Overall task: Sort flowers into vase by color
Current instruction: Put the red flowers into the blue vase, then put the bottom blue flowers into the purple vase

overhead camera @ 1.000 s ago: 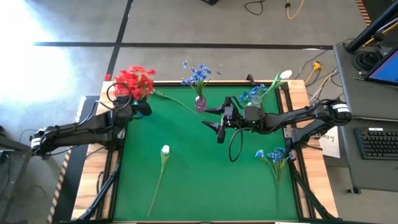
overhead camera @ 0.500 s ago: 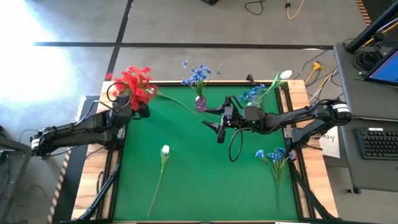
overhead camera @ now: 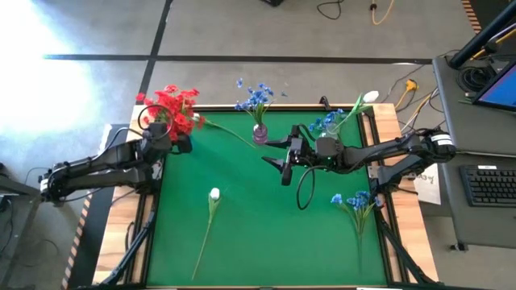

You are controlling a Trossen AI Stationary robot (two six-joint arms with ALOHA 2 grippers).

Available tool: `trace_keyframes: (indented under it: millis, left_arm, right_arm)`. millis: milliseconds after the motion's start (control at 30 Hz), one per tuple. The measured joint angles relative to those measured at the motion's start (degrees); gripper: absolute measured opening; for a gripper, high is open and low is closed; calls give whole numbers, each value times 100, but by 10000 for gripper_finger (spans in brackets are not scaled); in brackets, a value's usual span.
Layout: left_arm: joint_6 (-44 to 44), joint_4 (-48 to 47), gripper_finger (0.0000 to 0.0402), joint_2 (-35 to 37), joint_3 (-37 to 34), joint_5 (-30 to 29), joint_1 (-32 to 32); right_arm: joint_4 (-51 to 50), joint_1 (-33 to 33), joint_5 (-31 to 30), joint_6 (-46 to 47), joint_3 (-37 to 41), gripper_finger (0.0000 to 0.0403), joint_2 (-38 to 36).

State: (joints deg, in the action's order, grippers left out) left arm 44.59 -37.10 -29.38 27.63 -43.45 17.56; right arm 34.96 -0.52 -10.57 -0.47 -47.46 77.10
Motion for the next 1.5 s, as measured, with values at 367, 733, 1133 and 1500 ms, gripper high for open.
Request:
trace_keyframes:
  millis: [367, 733, 1133, 1500]
  left_arm:
    - [291, -774, 277, -92, 318, 540, 0]
    - [548, -1387, 277, -64, 568, 1204, 4]
    - [516, -1690, 277, -92, 784, 1300, 0]
    - [573, -2039, 277, -129, 925, 1684, 2]
  right_arm:
    - [0, 0, 2, -8, 0, 233, -2]
    - [0, -1, 2, 2, 0, 233, -2]
    - [-4, 1, 2, 65, 0, 233, -2]
    - [-7, 1, 2, 60, 0, 233, -2]
